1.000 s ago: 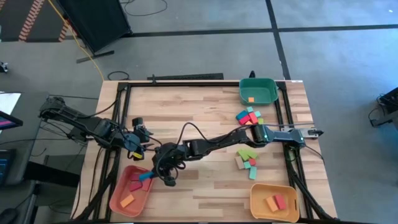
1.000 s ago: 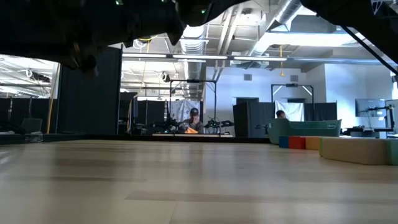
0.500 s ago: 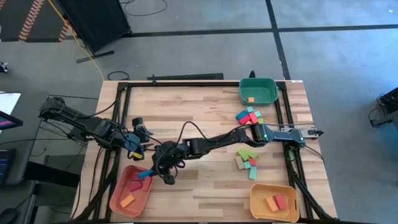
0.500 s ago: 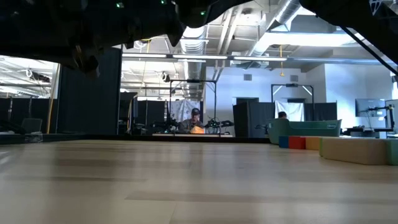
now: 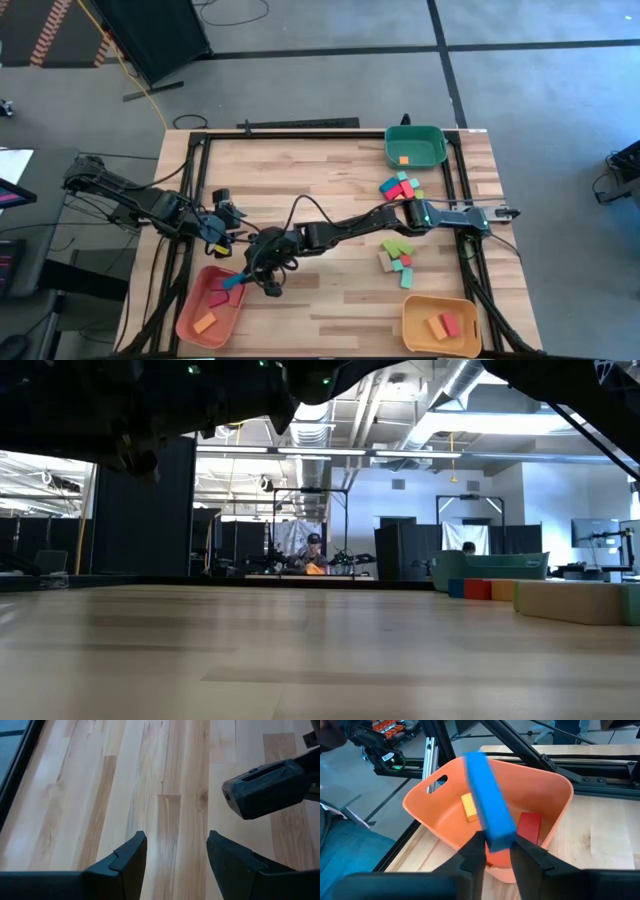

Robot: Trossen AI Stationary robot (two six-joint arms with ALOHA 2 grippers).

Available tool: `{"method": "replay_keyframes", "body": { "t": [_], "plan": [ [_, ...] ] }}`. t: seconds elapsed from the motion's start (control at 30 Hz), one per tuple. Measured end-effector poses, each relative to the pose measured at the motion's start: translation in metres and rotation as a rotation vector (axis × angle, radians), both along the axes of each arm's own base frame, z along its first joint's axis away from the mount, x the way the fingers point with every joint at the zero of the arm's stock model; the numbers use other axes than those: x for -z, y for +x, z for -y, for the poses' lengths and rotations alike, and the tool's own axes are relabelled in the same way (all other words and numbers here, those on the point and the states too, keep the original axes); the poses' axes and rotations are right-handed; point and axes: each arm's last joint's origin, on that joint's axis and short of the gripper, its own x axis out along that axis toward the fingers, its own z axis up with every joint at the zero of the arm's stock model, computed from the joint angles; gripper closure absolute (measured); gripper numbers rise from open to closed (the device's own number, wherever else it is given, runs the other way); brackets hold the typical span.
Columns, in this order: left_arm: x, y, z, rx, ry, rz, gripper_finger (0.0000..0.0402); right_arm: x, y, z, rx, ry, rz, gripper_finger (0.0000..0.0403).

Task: Sort blocks by size
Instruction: Put the medium blue rectangular block into the orange bin, then put the large orange rectangular block into the yellow bin

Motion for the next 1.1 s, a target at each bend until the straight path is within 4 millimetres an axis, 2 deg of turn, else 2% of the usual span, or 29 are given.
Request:
{"method": "replay_keyframes", "body": {
  "t": [0.3,0.57,0.73,0.93,1.1],
  "plan": [
    [0.0,0.0,0.0,0.0,0.0,0.0,0.0204,0.001,0.0,0.0,0.0,-0.001,-0.01,0.0229],
    [0.0,0.0,0.0,-0.002,-0.002,0.001,0.0204,0.003,-0.001,0.0,0.0,-0.004,-0.029,0.0226],
    [0.0,0.0,0.0,-0.003,-0.003,0.001,0.0204,0.005,-0.005,0.003,0.005,-0.015,-0.101,0.0226],
    [-0.001,0.001,0.001,0.006,-0.002,0.015,0.0204,-0.014,-0.025,0.006,0.016,-0.088,-0.272,0.0227],
    [-0.003,0.004,0.002,0.03,0.007,0.043,0.0204,-0.037,-0.05,-0.01,0.024,-0.218,-0.373,0.0227]
  ]
}}
